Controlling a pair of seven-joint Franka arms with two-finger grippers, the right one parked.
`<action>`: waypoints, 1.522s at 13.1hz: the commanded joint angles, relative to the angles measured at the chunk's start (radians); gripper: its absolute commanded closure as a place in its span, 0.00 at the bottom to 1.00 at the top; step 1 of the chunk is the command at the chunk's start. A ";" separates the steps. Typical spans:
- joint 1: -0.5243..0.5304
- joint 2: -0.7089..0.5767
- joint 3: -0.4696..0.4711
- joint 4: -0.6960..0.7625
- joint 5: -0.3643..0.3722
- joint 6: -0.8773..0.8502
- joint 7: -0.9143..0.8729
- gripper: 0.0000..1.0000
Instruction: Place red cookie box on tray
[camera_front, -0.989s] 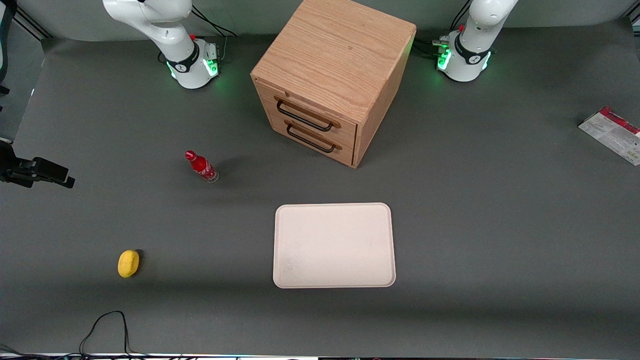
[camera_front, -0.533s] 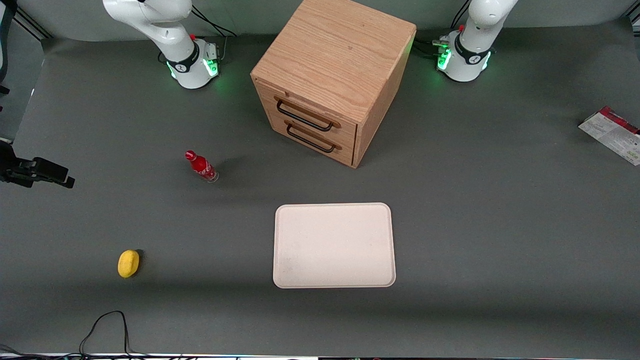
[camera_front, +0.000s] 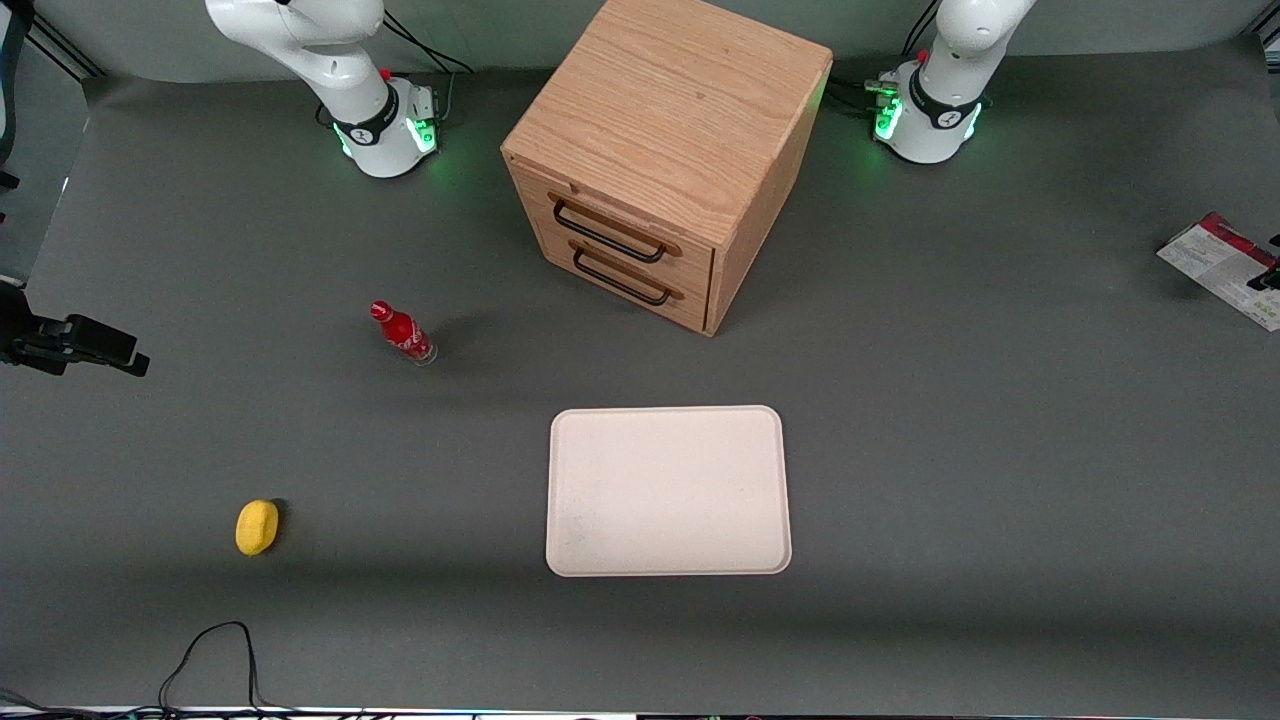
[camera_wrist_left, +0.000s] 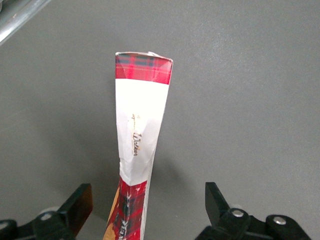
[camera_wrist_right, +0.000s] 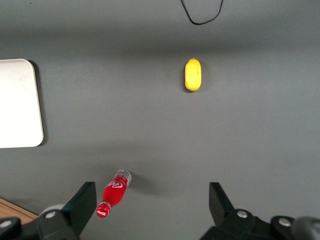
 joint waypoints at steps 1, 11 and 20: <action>-0.008 0.006 0.005 -0.001 -0.011 0.008 -0.006 0.19; -0.010 0.024 0.005 0.006 -0.009 0.008 0.000 1.00; -0.012 -0.118 0.002 0.354 -0.009 -0.542 0.056 1.00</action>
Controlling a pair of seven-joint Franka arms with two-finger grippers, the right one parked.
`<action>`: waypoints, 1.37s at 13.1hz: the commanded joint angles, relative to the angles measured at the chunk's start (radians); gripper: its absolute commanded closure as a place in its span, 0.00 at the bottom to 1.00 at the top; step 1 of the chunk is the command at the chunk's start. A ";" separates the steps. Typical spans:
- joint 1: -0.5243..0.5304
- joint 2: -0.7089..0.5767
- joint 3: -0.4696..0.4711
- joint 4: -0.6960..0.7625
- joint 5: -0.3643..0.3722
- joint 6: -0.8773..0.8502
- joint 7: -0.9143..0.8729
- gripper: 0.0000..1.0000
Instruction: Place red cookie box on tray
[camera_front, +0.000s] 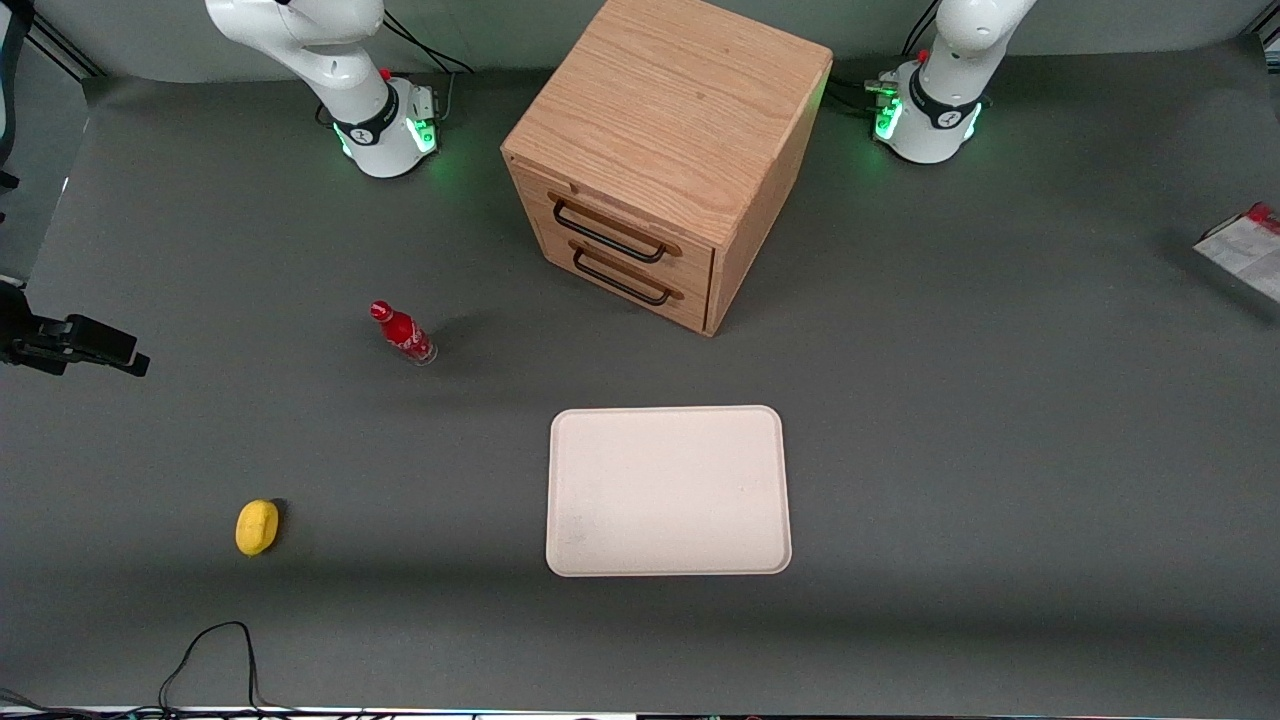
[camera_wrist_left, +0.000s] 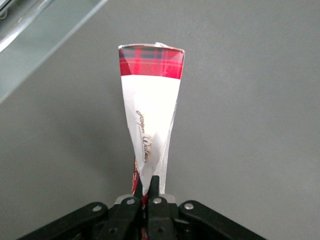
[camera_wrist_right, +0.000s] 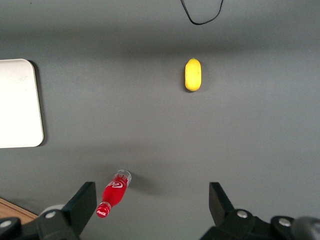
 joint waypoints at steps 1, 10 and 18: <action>-0.009 -0.049 0.001 0.214 -0.010 -0.282 0.020 1.00; -0.018 -0.039 -0.233 0.572 -0.001 -0.576 0.035 1.00; -0.435 0.036 -0.361 0.575 0.016 -0.568 -0.095 1.00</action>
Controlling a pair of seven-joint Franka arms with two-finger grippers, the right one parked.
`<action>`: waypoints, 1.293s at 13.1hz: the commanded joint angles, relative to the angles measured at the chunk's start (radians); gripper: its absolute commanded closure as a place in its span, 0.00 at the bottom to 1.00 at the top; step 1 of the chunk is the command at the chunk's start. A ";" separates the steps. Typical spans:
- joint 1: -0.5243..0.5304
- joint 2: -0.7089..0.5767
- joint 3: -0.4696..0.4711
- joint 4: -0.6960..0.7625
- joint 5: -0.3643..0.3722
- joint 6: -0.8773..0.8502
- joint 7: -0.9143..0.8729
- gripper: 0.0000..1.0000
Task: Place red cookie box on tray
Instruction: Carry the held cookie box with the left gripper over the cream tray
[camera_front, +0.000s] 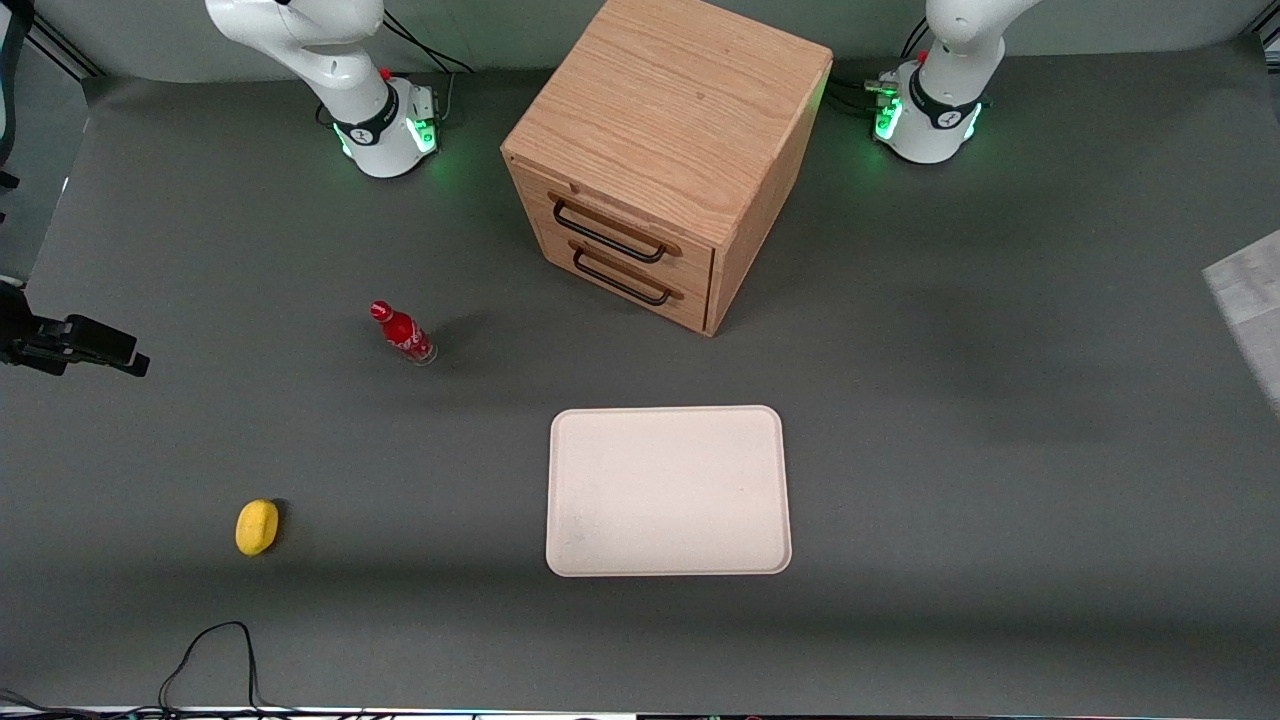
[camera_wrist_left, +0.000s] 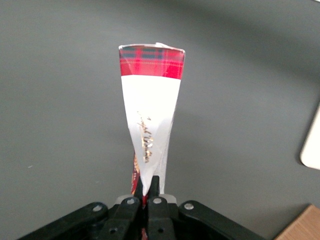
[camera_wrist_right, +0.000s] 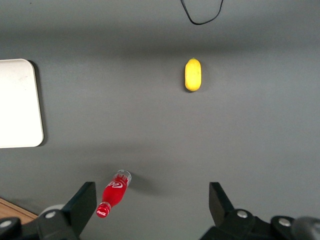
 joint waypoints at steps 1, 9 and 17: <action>-0.173 0.053 0.014 0.047 0.029 -0.019 -0.135 1.00; -0.624 0.205 0.017 0.239 0.146 -0.068 -0.274 1.00; -0.901 0.260 0.019 0.283 0.146 0.015 -0.622 1.00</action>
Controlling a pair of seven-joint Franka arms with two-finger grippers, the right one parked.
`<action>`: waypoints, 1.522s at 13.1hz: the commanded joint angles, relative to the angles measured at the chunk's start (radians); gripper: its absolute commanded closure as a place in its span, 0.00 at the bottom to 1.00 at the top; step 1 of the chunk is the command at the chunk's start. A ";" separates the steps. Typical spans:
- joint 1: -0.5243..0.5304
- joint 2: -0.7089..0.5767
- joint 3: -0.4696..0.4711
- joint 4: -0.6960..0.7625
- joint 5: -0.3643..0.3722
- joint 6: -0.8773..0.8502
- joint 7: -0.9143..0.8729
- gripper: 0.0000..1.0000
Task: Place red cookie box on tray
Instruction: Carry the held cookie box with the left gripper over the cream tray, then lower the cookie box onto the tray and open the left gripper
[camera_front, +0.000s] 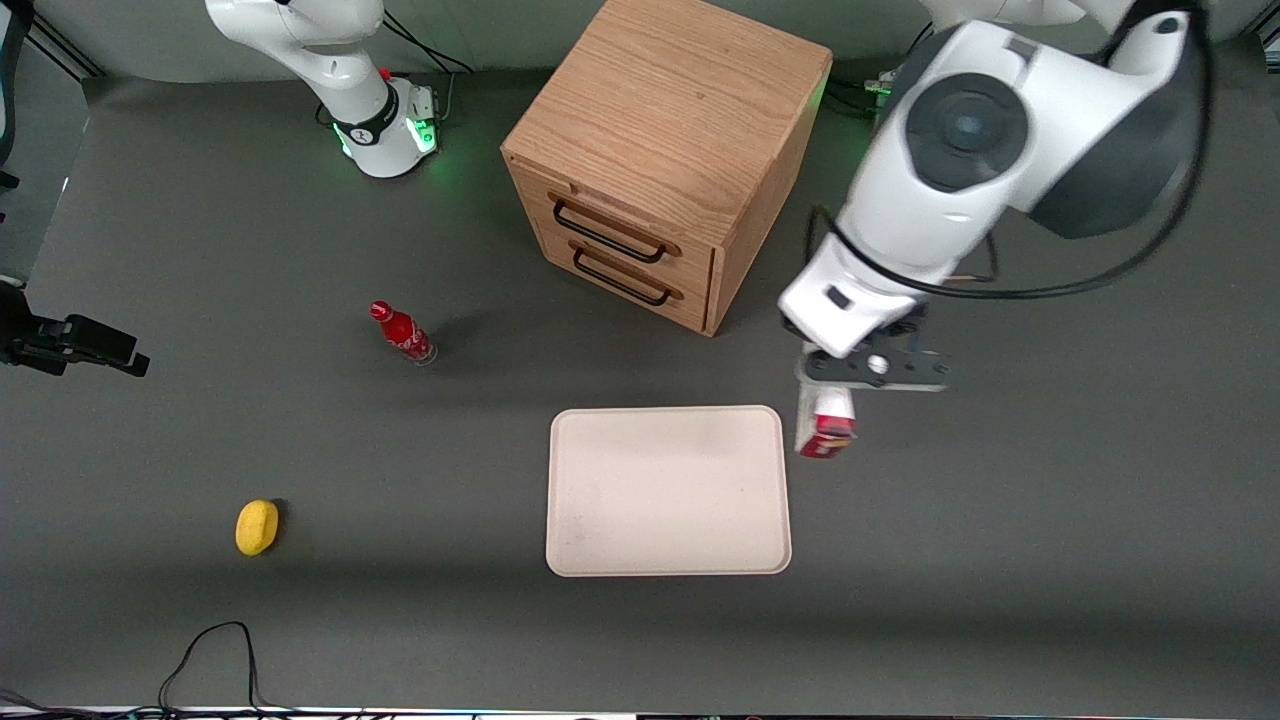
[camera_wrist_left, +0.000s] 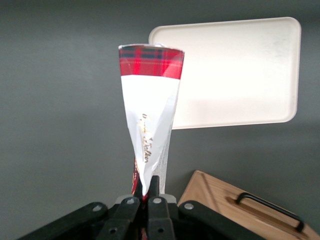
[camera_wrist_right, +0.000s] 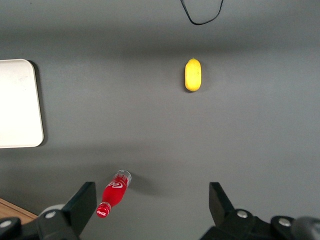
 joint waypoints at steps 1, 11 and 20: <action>-0.072 0.054 0.019 0.064 0.019 0.033 -0.079 1.00; -0.073 0.328 0.068 0.072 0.064 0.271 -0.039 1.00; -0.077 0.446 0.112 0.018 0.067 0.453 -0.024 1.00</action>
